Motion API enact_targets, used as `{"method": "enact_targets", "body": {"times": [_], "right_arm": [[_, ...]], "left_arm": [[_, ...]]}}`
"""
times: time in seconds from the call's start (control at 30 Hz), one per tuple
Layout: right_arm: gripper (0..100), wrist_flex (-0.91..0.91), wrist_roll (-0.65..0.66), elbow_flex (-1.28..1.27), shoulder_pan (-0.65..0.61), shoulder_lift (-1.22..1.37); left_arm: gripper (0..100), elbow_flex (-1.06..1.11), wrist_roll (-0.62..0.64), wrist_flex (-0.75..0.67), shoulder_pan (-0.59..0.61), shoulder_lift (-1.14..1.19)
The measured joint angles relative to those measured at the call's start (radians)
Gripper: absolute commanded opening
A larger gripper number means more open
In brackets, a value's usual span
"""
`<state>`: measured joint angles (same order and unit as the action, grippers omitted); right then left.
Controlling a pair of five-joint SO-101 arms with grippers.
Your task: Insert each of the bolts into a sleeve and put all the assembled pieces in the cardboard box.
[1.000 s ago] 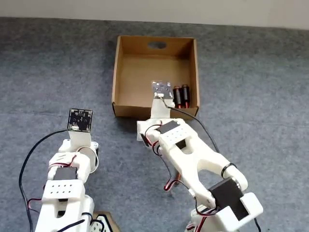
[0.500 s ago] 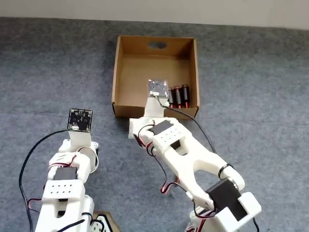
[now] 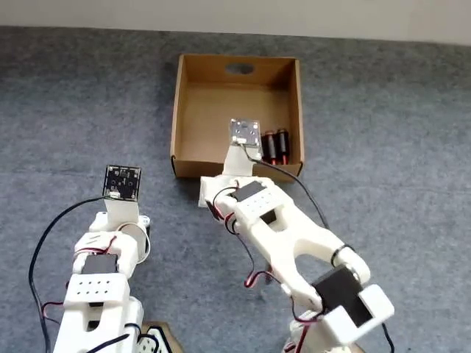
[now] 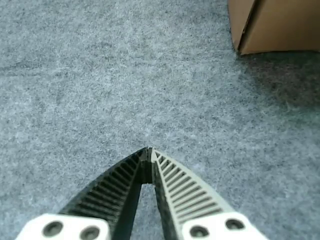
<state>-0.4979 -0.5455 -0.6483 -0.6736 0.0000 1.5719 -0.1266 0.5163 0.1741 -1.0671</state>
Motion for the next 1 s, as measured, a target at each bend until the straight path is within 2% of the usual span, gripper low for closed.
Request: {"method": "enact_targets", "body": {"times": [0.2, 0.37, 0.67, 0.8, 1.0], "right_arm": [[21.1, 0.002, 0.0, 0.107, 0.006, 0.152], [0.3, -0.002, 0.0, 0.124, 0.018, 0.196], [0.5, -0.189, 0.003, 0.164, 0.043, 0.21], [0.5, -0.261, 0.126, 0.166, 0.052, 0.196], [0.5, -0.4, 0.299, 0.109, 0.091, 0.018]], "left_arm": [[1, 0.0, 0.0, 0.0, 0.0, 0.0], [1, 0.0, 0.0, 0.0, 0.0, 0.0], [1, 0.0, 0.0, 0.0, 0.0, 0.0], [1, 0.0, 0.0, 0.0, 0.0, 0.0], [1, 0.0, 0.0, 0.0, 0.0, 0.0]]}}
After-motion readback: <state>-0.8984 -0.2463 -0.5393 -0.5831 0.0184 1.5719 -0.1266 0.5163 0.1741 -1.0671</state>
